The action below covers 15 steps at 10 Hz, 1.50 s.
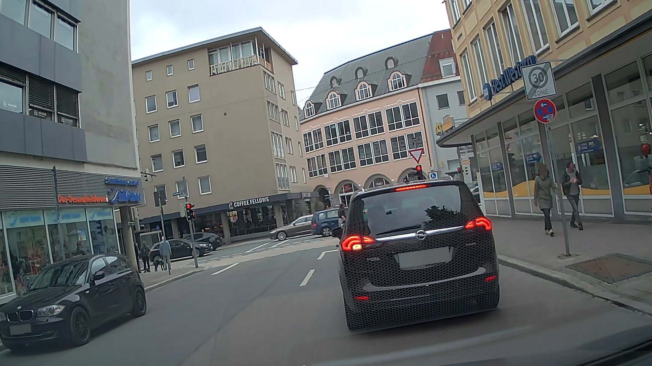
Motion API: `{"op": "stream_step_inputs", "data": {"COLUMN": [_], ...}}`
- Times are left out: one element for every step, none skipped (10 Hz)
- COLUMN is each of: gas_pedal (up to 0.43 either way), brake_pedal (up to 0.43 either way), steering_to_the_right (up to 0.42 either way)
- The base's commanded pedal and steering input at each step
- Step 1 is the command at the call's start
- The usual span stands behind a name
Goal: Follow the waypoints while adhering to traffic rules and regulations
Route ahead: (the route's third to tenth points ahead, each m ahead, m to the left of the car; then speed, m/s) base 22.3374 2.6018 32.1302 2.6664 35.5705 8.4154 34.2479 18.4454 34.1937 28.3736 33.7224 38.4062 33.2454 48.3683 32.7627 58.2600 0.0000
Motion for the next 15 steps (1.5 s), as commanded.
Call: {"op": "stream_step_inputs", "data": {"gas_pedal": [0.000,0.000,0.000,0.000,0.000,0.000,0.000,0.000,0.000,0.000,0.000,0.000,0.000,0.000,0.000], "brake_pedal": [0.189,0.189,0.189,0.189,0.189,0.189,0.189,0.189,0.189,0.189,0.189,0.189,0.189,0.189,0.189], "steering_to_the_right": [-0.006,-0.006,-0.006,-0.006,-0.006,-0.006,-0.006,-0.006,-0.006,-0.006,-0.006,-0.006,-0.006,-0.006,-0.006]}}
